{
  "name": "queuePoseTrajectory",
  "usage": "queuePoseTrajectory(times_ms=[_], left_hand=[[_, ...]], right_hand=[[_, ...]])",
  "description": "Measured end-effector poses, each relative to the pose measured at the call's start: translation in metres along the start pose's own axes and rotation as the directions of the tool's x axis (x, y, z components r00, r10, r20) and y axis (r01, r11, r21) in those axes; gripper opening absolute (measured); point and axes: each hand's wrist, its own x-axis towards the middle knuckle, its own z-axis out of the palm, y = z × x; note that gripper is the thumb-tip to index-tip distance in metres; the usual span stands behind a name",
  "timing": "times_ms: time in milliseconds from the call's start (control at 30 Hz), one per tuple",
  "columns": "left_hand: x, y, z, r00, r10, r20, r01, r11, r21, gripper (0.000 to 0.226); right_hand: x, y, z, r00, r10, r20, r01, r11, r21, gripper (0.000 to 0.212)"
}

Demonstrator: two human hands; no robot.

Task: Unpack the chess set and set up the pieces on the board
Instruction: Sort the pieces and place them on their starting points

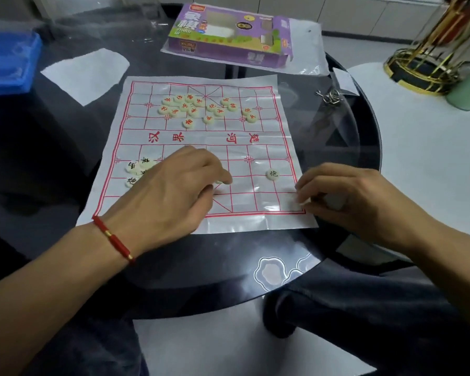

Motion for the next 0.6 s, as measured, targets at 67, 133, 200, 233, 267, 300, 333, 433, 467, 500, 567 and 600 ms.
queuePoseTrajectory(times_ms=[67,133,200,233,267,300,333,433,467,500,567,600], left_hand=[[0.0,0.006,0.004,1.0,0.012,0.0,-0.012,1.0,-0.002,0.031],[-0.001,0.013,0.008,0.999,0.036,-0.004,-0.036,0.999,-0.003,0.03],[-0.003,0.024,0.012,0.998,0.06,-0.007,-0.06,0.998,-0.013,0.028],[-0.004,0.03,0.015,0.997,0.075,-0.005,-0.075,0.997,-0.029,0.026],[-0.005,0.036,0.019,0.995,0.098,-0.001,-0.098,0.994,-0.045,0.025],[-0.005,0.041,0.022,0.992,0.126,0.005,-0.126,0.991,-0.055,0.024],[-0.005,0.046,0.025,0.988,0.155,0.012,-0.154,0.987,-0.053,0.023],[-0.005,0.051,0.031,0.977,0.21,0.034,-0.21,0.978,-0.011,0.023],[-0.005,0.051,0.032,0.976,0.216,0.042,-0.216,0.976,0.006,0.023],[-0.005,0.051,0.033,0.975,0.217,0.05,-0.218,0.976,0.02,0.023],[-0.006,0.05,0.034,0.977,0.207,0.061,-0.209,0.977,0.036,0.022],[-0.006,0.049,0.035,0.978,0.2,0.063,-0.202,0.979,0.037,0.022]], right_hand=[[-0.008,0.001,0.005,1.0,-0.011,0.0,0.011,1.0,0.023,0.012],[-0.012,0.004,0.007,1.0,-0.021,-0.003,0.021,0.999,0.038,0.016],[-0.015,0.007,0.005,1.0,-0.003,-0.009,0.004,0.999,0.045,0.023],[-0.016,0.009,0.003,1.0,0.013,-0.016,-0.013,0.999,0.041,0.026],[-0.017,0.01,0.002,0.999,0.03,-0.02,-0.029,0.999,0.034,0.028],[-0.018,0.011,0.001,0.999,0.046,-0.019,-0.045,0.999,0.027,0.03],[-0.018,0.011,0.002,0.998,0.056,-0.014,-0.055,0.998,0.022,0.032],[-0.016,0.012,0.003,0.999,0.054,0.004,-0.054,0.998,0.015,0.034],[-0.015,0.012,0.004,0.999,0.051,0.009,-0.051,0.999,0.006,0.032],[-0.015,0.012,0.004,0.999,0.049,0.012,-0.049,0.999,-0.005,0.031],[-0.014,0.013,0.004,0.999,0.05,0.018,-0.05,0.999,-0.02,0.029],[-0.014,0.012,0.004,0.999,0.05,0.021,-0.049,0.999,-0.021,0.029]])
